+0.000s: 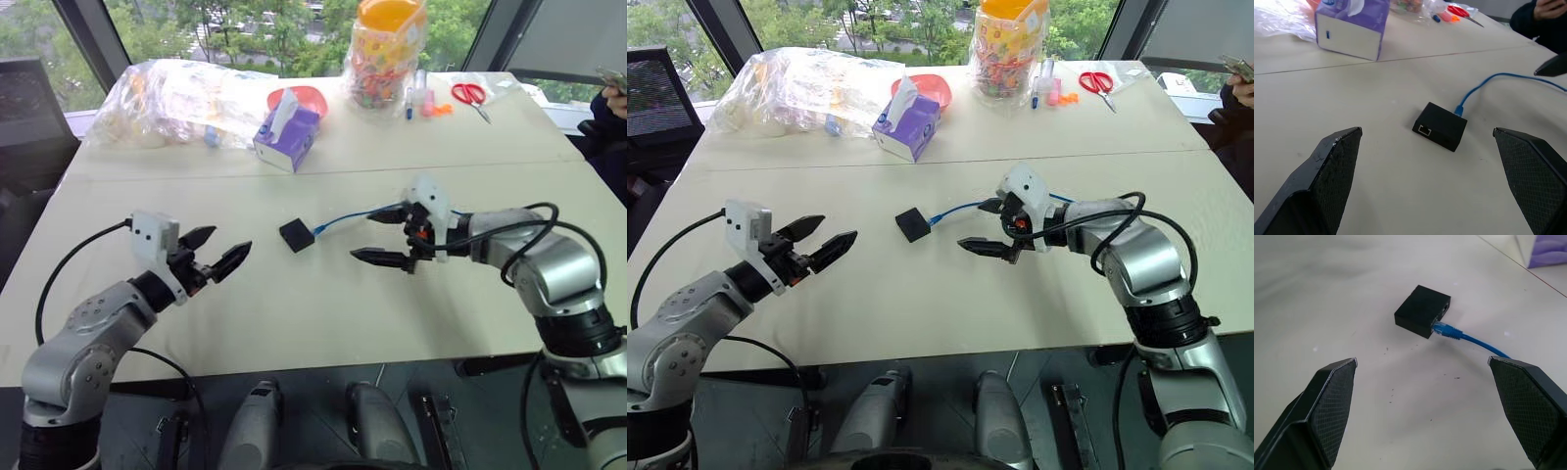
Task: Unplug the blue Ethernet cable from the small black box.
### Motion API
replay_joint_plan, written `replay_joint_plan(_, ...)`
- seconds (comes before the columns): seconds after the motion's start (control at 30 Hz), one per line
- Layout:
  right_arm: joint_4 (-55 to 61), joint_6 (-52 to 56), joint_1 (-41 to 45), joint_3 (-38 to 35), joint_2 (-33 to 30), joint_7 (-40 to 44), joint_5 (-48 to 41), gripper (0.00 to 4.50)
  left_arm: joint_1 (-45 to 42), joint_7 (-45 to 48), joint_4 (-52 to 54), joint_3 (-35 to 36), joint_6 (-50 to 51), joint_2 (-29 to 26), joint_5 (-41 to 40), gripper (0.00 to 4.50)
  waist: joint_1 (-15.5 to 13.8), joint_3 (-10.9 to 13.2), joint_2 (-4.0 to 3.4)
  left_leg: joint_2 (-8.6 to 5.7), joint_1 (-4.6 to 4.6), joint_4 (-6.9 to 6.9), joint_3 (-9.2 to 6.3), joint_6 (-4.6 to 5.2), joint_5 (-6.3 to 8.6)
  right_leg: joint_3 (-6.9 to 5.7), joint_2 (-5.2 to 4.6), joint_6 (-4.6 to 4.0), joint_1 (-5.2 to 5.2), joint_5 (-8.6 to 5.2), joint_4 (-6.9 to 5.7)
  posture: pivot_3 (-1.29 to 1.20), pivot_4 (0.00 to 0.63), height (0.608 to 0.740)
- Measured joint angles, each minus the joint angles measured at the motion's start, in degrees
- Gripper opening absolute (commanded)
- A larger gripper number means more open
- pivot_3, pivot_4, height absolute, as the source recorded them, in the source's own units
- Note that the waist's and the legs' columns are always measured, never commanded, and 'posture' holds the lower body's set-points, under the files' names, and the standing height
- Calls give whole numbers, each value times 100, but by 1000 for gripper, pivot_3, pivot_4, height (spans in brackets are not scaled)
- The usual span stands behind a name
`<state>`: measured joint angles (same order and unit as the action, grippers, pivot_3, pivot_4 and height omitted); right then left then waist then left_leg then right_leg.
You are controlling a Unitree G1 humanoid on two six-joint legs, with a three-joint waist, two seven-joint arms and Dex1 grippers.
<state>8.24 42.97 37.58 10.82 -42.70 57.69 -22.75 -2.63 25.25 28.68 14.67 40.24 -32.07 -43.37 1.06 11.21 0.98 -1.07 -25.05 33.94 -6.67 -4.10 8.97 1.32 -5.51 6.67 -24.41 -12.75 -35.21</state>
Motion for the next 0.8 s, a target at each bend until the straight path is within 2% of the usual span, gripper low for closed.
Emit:
replay_joint_plan(0.2,-1917,-1303,1804,1060,230,1188,1052,4500,-80,14,-108,-118,-232,106,287,4476,32,-2,3,2,2,-5,2,0,0,-3,0,-5,-2,4,0,0,150,728)
replay_joint_plan(0.37,-4318,-2731,3062,1878,1378,1802,2021,4500,192,-17,-13,-27,-353,145,366,4476,145,1,0,2,0,-18,2,0,-1,-2,2,6,-12,9,-5,0,150,728)
replay_joint_plan(0.57,-6915,-4344,4094,2313,2585,1668,3115,4500,459,-209,340,-35,-372,303,496,4476,152,1,-1,2,3,-17,1,-3,-2,-2,4,8,-15,10,-21,0,150,728)
replay_joint_plan(0.8,-8194,-5228,4335,2587,3219,906,4223,4500,865,-474,739,78,-382,430,531,4476,162,2,-2,1,6,-19,-1,-5,-2,-1,6,7,-21,10,-33,0,150,728)
